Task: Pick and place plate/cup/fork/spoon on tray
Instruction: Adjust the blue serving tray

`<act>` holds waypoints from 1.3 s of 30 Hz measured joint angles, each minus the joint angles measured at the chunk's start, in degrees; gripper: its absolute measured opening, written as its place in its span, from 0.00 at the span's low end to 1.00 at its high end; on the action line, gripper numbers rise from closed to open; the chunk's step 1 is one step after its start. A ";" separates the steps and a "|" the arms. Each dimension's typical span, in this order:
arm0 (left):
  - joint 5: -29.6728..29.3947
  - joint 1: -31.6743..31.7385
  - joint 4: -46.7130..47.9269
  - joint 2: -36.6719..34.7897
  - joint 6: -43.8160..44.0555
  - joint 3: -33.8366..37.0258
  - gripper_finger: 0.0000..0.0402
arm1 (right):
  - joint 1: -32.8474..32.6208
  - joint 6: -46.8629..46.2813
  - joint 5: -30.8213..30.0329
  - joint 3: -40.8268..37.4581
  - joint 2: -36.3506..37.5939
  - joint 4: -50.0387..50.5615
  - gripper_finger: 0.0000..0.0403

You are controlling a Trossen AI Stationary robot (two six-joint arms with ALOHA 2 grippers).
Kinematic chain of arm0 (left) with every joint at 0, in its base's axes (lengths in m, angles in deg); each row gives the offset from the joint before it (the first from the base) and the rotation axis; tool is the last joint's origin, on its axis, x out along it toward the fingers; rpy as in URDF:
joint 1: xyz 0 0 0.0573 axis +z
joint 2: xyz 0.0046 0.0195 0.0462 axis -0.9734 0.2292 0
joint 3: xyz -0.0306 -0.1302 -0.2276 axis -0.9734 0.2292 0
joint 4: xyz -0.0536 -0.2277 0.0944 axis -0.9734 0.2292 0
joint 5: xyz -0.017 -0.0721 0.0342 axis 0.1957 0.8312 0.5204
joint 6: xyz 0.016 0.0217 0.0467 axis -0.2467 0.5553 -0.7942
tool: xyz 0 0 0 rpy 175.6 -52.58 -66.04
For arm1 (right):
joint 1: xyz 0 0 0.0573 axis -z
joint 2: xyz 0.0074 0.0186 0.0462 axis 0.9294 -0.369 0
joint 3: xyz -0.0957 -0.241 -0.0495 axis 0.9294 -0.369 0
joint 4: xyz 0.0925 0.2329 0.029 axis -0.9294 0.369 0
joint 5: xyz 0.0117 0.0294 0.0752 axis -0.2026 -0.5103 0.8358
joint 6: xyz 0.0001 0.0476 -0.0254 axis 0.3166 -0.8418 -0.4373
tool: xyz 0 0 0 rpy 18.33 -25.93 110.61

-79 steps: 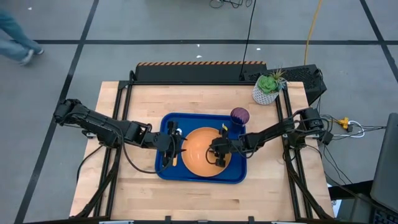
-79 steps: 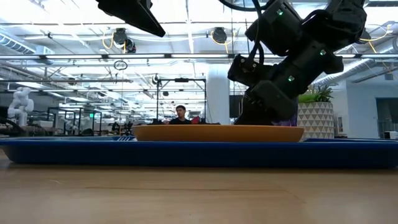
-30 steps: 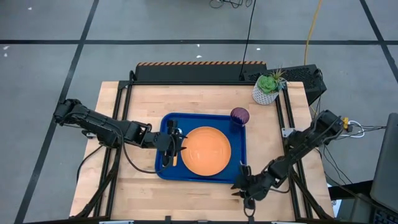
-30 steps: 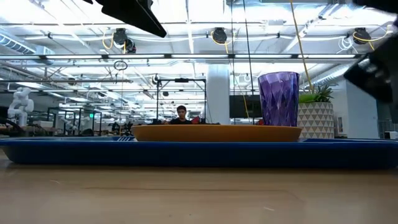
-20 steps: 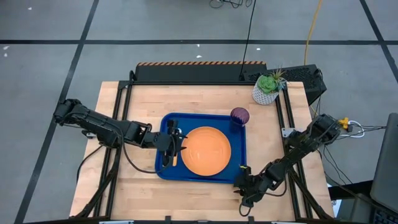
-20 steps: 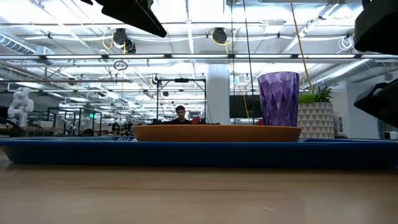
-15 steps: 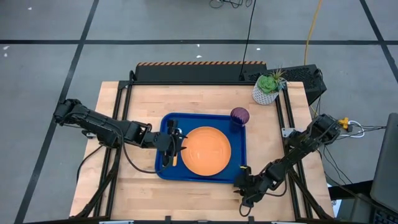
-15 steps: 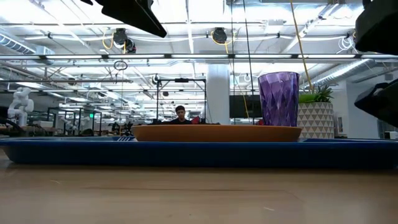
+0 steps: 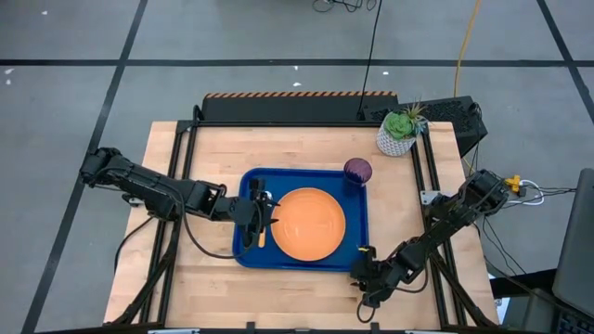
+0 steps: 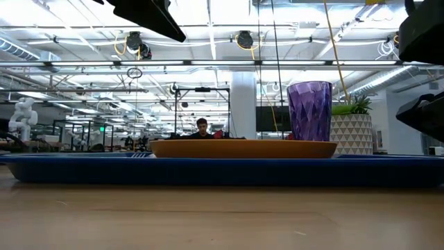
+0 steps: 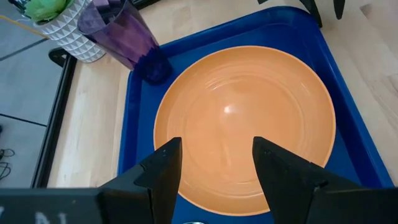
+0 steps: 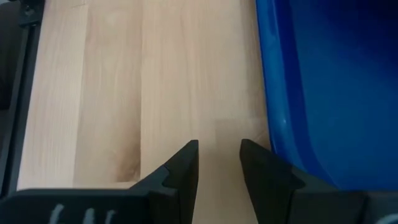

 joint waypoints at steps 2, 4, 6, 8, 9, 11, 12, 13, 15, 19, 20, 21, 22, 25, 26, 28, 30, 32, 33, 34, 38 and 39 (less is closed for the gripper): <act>0.00 0.00 0.01 0.00 0.06 0.00 0.50 | 0.13 0.09 -0.03 0.08 0.03 1.22 0.28; 0.00 0.00 0.01 -0.01 0.06 0.00 0.50 | 0.33 0.41 -0.03 0.10 0.11 2.06 0.28; 0.00 0.00 -0.01 0.00 0.06 0.00 0.50 | 0.62 1.39 0.03 0.10 0.15 2.22 0.28; 0.00 0.00 0.01 0.00 0.06 0.00 0.50 | 0.81 2.03 -0.13 0.08 0.62 2.97 0.28; 0.01 0.00 0.01 -0.01 0.07 0.00 0.50 | 0.83 2.40 -0.69 0.05 0.89 3.68 0.28; 0.02 0.00 -0.01 0.00 0.06 0.00 0.50 | 1.02 3.13 -1.79 -0.03 1.60 5.23 0.28; 0.02 0.00 -0.01 0.00 0.06 0.00 0.50 | 1.06 3.28 -2.45 -0.06 2.02 6.26 0.28; 0.02 0.00 0.01 0.00 0.06 0.00 0.50 | 1.15 3.27 -2.78 -0.08 2.43 7.15 0.28; 0.02 0.00 0.02 0.00 0.06 0.00 0.50 | 1.39 3.28 -3.07 -0.19 3.03 7.99 0.28; 0.02 0.00 0.15 0.00 0.06 0.00 0.50 | 1.45 2.93 -2.90 -0.19 4.14 7.71 0.28; 0.02 0.00 0.19 0.00 0.06 0.00 0.50 | 1.40 2.90 -2.80 -0.19 4.42 7.14 0.28; 0.02 -0.02 0.19 0.00 0.06 0.00 0.50 | 1.28 2.90 -2.63 -0.19 4.68 6.70 0.28; 0.02 -0.02 0.19 0.00 0.06 0.00 0.50 | 1.26 2.90 -2.50 -0.19 4.95 5.68 0.28; 0.04 0.00 0.56 0.00 0.12 0.00 0.50 | 0.92 3.07 -1.12 -0.08 5.60 2.71 0.28; 0.04 -0.02 0.51 0.00 0.16 0.00 0.50 | 0.75 3.09 -1.06 -0.08 5.76 2.43 0.28; 0.04 -0.02 0.47 0.00 0.15 0.00 0.50 | 0.32 3.36 -1.48 -0.08 6.37 3.03 0.28; 0.04 -0.02 0.14 0.00 0.17 0.00 0.50 | 0.16 3.30 -3.55 -0.08 7.21 5.88 0.28; 0.04 -0.02 0.10 0.00 0.17 0.00 0.50 | 0.22 3.53 -6.06 -0.08 7.84 8.48 0.28; 0.04 -0.07 0.06 0.00 0.19 0.00 0.50 | 0.24 4.07 -7.13 -0.09 8.13 9.58 0.28; 0.07 -0.11 0.10 0.00 0.34 0.00 0.50 | 0.26 4.83 -8.22 -0.10 8.46 10.04 0.28; 0.09 -0.28 0.32 0.00 0.67 0.00 0.50 | 0.27 8.46 -13.45 -0.10 9.97 10.79 0.28; 0.09 -0.28 0.41 0.00 0.67 0.00 0.50 | 0.35 9.19 -14.65 -0.10 10.18 11.11 0.28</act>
